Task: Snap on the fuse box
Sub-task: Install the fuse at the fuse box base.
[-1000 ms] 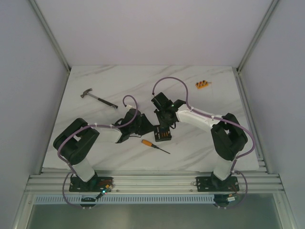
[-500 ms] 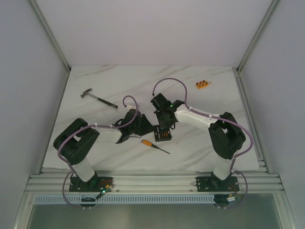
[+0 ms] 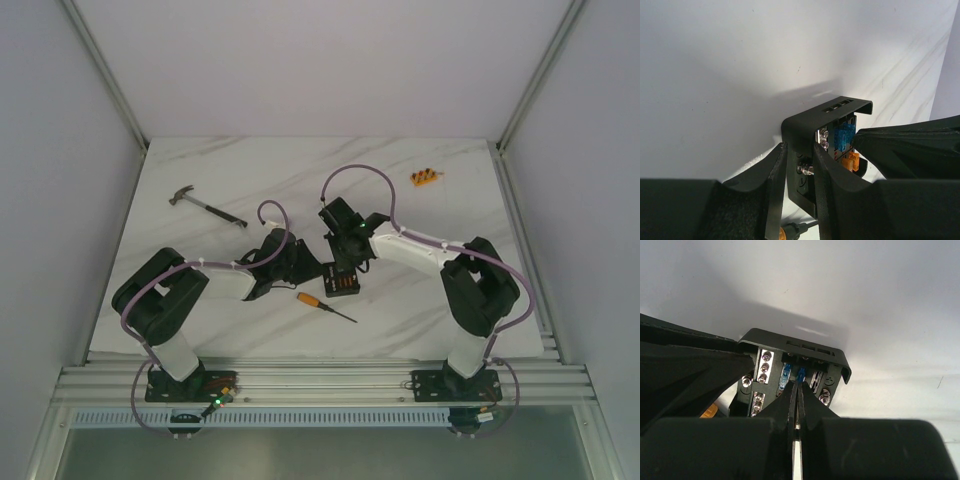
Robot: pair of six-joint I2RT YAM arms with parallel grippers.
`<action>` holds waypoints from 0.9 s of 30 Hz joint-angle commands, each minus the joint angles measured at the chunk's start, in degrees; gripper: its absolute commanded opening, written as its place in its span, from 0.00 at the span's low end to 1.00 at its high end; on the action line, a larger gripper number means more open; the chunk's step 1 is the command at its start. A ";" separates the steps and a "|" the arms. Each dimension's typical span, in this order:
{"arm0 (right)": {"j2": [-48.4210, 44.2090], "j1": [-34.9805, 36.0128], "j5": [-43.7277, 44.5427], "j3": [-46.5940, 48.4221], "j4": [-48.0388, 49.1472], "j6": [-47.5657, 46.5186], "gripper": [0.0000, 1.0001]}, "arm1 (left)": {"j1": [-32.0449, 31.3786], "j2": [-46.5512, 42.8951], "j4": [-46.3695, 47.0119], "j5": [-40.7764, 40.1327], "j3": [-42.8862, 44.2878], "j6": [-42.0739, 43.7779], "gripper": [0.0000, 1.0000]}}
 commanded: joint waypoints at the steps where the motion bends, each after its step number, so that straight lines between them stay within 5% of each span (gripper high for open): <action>1: 4.83 0.50 -1.17 -6.36 -6.92 -1.51 0.00 | -0.28 0.47 0.25 0.11 -0.53 -0.48 0.36; 27: 13.87 -0.38 4.94 -5.35 -8.78 -3.61 0.00 | -0.27 0.20 -0.44 -0.57 -0.96 -0.59 0.36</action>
